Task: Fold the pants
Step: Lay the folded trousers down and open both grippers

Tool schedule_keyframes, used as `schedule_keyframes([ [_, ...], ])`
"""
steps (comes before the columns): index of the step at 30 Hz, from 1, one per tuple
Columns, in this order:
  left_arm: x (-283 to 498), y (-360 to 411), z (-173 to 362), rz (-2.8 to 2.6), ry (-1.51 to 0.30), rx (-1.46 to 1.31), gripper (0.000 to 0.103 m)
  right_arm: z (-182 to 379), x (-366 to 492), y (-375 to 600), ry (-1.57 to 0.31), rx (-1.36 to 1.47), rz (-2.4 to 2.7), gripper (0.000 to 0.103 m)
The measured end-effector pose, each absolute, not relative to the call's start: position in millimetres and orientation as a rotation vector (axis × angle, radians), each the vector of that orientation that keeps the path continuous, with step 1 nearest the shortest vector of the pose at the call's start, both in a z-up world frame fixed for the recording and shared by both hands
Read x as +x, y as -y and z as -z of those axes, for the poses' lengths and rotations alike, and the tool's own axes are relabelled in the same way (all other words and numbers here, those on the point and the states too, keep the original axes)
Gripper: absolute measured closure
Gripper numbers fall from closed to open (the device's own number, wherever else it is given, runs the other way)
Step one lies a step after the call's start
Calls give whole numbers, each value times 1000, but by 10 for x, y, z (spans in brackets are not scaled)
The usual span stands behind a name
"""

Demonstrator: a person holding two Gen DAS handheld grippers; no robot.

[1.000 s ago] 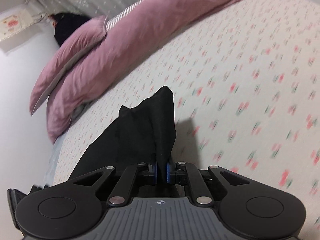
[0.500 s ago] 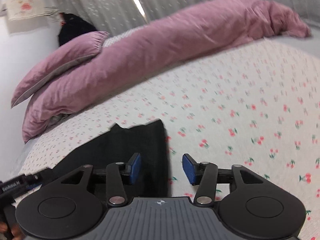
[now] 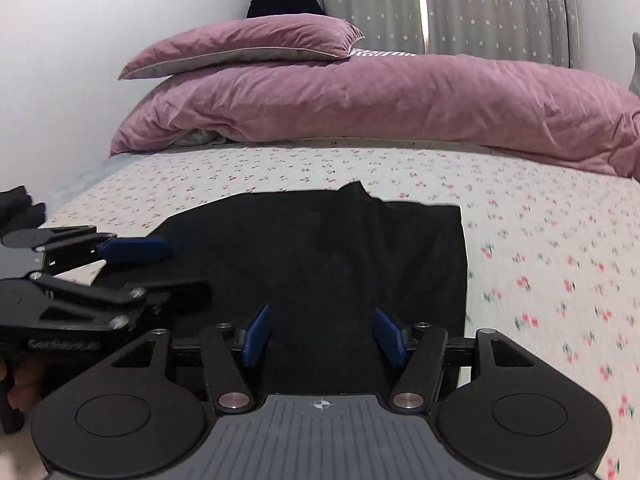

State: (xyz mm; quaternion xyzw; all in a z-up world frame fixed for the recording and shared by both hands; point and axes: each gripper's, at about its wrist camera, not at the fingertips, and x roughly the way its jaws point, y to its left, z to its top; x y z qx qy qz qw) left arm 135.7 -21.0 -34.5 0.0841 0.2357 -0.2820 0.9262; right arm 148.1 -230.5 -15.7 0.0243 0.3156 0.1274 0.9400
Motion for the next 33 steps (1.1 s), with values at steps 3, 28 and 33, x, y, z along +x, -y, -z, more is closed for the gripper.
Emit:
schedule_keyframes([
  [3,1176,134,346,600,-501,196,33,148,1242,2274,-632,-23,-286,43],
  [28,510,70,-247,419,-740,-3,17,-496,693,2465,-740,118,-145,17],
  [33,491,120,-616,334,-716,-42,2,-845,614,2357,-677,76,-84,7],
])
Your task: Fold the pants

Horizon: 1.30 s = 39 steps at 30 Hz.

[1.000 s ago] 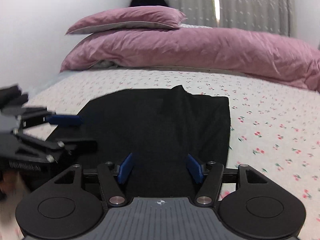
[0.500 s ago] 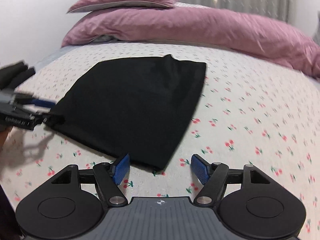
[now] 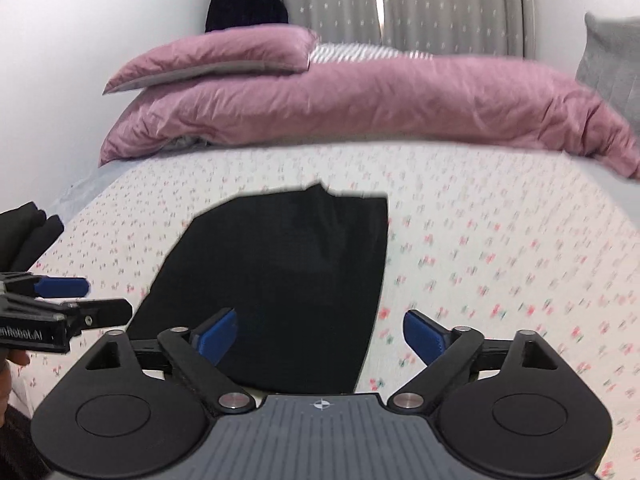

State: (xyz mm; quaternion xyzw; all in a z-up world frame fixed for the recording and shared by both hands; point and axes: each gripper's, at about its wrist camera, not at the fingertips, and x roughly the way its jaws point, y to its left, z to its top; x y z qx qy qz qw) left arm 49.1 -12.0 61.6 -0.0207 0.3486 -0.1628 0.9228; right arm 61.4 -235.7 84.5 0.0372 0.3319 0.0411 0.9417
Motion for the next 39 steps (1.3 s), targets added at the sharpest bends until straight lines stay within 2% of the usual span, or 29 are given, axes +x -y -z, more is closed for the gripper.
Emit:
schedule_keyframes([
  [3,418,153,-777,294,-691,-43,0,-1000,516,2282,-628,67,-29,1],
  [7,328,211,-786,244,-706,-42,0,-1050,340,2154,-588,44,-4,0],
  [13,169,305,-645,175,-694,14,0,-878,324,2099,-651,5,54,0],
  [18,151,327,-577,214,-791,1,0,-818,359,2081,-747,-1,67,0],
  [23,112,370,-515,169,-789,73,0,-694,358,2004,-809,10,61,0],
  [39,183,347,-414,156,-826,74,0,-667,337,1965,-812,-8,83,1],
])
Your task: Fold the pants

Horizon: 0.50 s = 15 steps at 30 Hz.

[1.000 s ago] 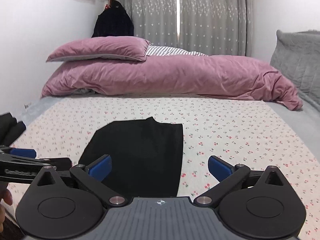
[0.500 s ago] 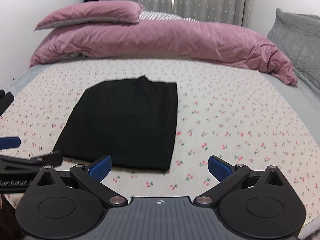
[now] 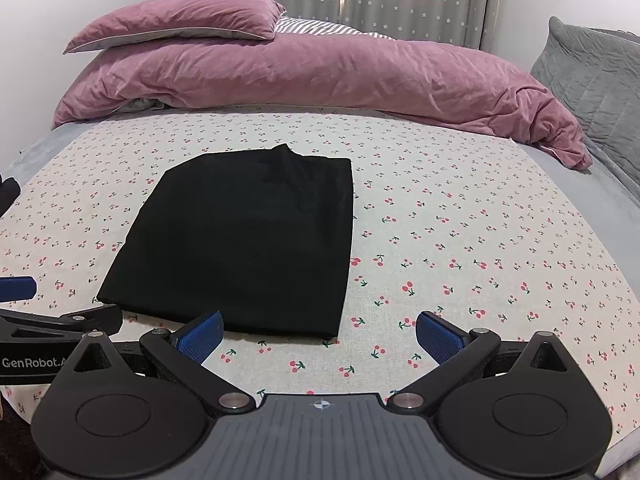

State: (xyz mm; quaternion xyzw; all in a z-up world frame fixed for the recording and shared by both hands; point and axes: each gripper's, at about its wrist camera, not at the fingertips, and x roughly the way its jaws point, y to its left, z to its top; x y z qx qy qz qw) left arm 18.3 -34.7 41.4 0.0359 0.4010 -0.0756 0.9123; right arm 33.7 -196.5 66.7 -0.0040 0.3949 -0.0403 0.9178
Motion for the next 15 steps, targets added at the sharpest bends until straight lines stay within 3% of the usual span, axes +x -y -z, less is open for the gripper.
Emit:
schedule_keyframes([
  [15,187,377,-380,173,-839,75,0,-652,332,1975,-818,-7,77,1],
])
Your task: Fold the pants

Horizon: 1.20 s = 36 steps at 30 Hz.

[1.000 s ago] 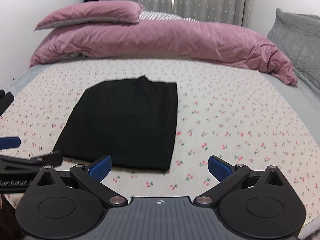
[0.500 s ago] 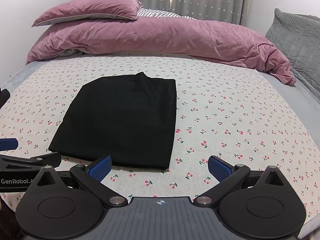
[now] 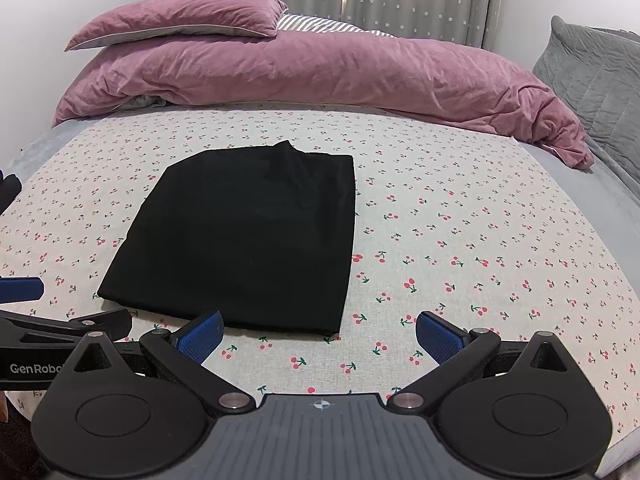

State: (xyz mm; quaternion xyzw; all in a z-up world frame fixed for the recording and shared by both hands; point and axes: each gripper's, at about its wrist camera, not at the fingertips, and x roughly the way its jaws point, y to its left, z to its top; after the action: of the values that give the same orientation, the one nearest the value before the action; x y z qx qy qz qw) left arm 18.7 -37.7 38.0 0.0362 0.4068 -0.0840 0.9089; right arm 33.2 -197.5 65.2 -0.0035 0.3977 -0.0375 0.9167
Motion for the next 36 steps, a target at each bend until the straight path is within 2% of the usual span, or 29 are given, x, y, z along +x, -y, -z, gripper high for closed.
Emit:
schedule_keyframes([
  [36,201,361,-360,153,-833,89,0,-629,351,1918,-830,-8,50,1],
])
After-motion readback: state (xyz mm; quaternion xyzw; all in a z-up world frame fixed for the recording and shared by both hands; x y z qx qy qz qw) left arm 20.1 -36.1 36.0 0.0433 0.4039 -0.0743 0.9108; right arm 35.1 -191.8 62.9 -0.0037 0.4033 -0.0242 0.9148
